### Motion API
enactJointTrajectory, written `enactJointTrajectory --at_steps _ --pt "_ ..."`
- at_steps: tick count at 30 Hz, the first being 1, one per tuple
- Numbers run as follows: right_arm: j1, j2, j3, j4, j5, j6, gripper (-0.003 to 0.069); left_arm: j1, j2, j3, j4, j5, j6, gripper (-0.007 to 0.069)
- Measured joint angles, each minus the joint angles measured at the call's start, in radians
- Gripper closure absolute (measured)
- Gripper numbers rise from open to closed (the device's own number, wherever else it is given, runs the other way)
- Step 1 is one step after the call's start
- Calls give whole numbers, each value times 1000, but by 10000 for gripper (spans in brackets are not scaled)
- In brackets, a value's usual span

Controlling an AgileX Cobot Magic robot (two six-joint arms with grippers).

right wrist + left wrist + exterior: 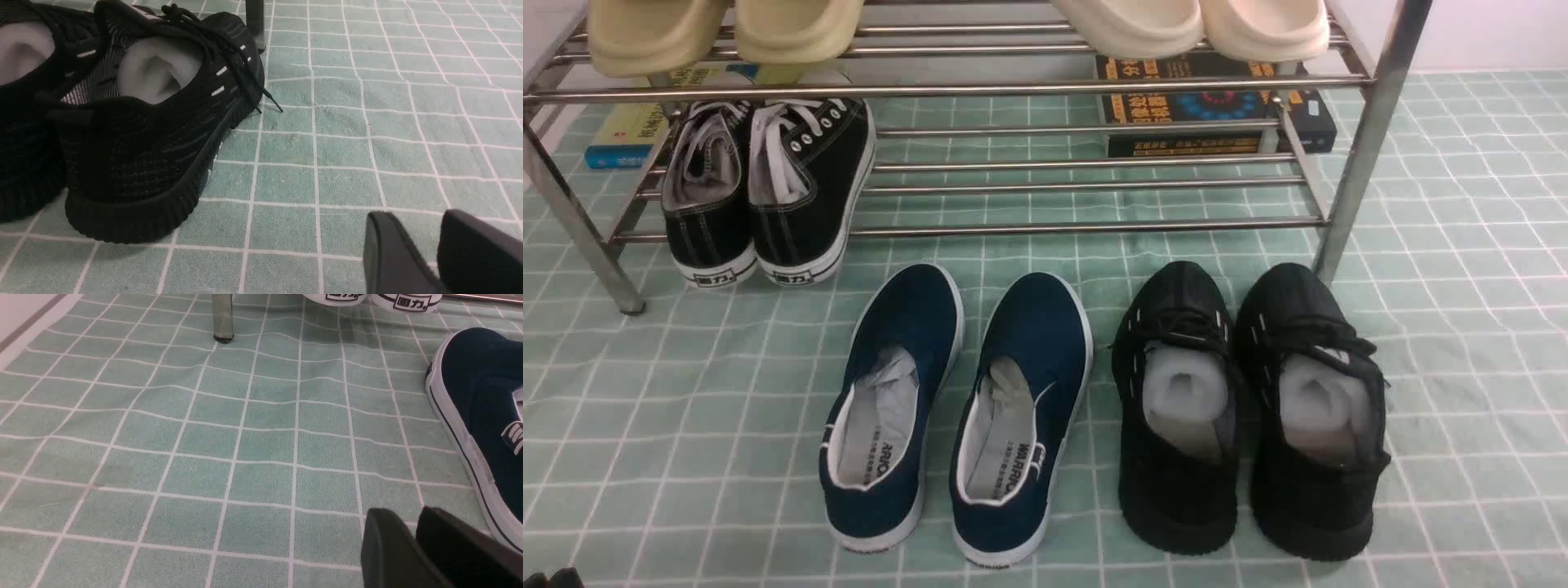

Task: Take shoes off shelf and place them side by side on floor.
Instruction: 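Grasp the leftmost shoe on the bottom shelf of the shoe rack with the left gripper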

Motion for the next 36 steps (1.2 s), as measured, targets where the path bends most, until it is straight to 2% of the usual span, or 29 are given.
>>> enactJointTrajectory --at_steps 10,31,32,36 --pt "0 0 0 0 0 0 432 0 0 0 49 3 0 479" --pt "0 0 0 0 0 0 421 0 0 0 51 5 -19 462" --pt "0 0 0 0 0 0 421 0 0 0 34 5 -39 462" --pt "0 0 0 0 0 0 421 0 0 -1 -237 3 -297 456"
